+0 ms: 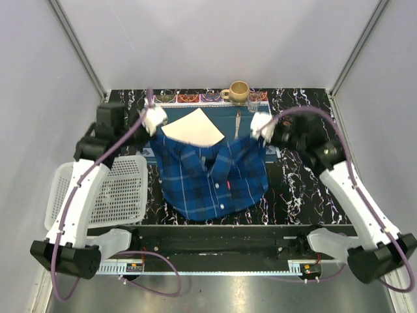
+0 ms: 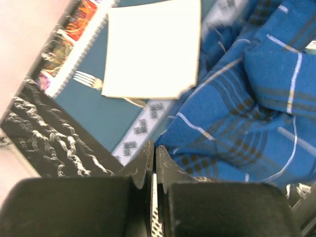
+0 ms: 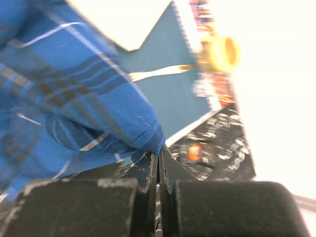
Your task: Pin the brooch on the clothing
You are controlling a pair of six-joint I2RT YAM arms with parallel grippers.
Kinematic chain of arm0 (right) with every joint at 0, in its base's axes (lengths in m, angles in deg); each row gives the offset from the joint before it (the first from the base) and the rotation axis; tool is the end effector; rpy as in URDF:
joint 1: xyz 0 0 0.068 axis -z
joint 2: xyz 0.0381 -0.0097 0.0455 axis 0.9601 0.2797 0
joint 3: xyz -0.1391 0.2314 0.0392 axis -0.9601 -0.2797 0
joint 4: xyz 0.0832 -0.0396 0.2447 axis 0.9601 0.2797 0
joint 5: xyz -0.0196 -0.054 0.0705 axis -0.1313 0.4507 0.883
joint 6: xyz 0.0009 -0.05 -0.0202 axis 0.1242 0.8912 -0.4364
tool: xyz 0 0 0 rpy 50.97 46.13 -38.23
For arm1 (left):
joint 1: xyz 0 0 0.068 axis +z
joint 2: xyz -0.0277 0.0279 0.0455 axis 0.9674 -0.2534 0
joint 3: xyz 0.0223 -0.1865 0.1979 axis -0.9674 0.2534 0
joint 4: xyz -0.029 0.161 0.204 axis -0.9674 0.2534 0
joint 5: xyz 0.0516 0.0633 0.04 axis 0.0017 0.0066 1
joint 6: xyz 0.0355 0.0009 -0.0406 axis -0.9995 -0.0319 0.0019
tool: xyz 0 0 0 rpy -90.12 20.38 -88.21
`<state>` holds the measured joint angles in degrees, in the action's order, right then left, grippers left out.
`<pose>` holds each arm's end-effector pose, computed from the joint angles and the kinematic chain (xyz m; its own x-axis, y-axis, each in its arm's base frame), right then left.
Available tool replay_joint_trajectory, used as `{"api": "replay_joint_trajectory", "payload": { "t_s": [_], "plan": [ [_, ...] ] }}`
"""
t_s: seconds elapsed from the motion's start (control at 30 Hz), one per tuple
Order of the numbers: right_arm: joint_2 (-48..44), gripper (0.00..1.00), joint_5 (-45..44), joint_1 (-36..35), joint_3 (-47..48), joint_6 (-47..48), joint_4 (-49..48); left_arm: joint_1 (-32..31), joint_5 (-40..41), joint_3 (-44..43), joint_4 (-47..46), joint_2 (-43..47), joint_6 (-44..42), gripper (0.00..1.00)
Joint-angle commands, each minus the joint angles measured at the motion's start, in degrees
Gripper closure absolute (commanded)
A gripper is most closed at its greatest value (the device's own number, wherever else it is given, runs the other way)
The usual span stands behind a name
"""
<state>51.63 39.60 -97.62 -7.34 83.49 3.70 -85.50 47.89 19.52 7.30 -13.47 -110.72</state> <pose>0.1956 0.0985 0.3547 0.2450 -0.7719 -0.5866 -0.7690 0.2137 -0.6025 0.2061 -0.0526 0.3678 -0.1615 0.6358 -0.7548 0.7859 0.5454 0.2912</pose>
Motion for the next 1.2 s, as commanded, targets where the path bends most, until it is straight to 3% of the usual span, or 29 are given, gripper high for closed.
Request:
{"api": "replay_joint_trajectory", "payload": {
  "t_s": [0.0, 0.1, 0.27, 0.53, 0.83, 1.07, 1.17],
  "plan": [
    [8.01, 1.0, -13.3, 7.75, 20.57, -19.74, -12.92, 0.59, 7.66, -18.19, -8.6, -4.59, 18.79, 1.0],
    [11.0, 1.0, -14.89, 13.29, 29.99, -23.88, -13.72, 0.68, 13.21, -24.36, -15.1, -4.43, 22.31, 1.0],
    [8.21, 1.0, -10.61, 14.01, 34.34, -25.3, -15.56, -0.19, -0.22, -29.37, -18.81, -2.84, 23.28, 1.0],
    [3.99, 1.0, -3.13, 14.01, 42.51, -22.84, -14.6, -3.8, -3.57, -41.05, -18.37, -1.53, 22.31, 1.0],
    [1.08, 1.0, 1.44, 13.93, 57.52, -27.06, -4.87, -3.8, -13.05, -46.59, -18.63, 3.92, 24.68, 1.0],
    [7.22, 1.0, 0.75, 13.84, 75.53, -30.22, 6.48, -3.8, -12.37, -55.39, -19.51, 0.59, 30.75, 1.0],
    [8.28, 1.0, 0.13, 13.93, 72.69, -28.74, 8.6, -3.8, -9.91, -53.91, -19.51, -0.29, 31.45, 1.0]
  ]
}}
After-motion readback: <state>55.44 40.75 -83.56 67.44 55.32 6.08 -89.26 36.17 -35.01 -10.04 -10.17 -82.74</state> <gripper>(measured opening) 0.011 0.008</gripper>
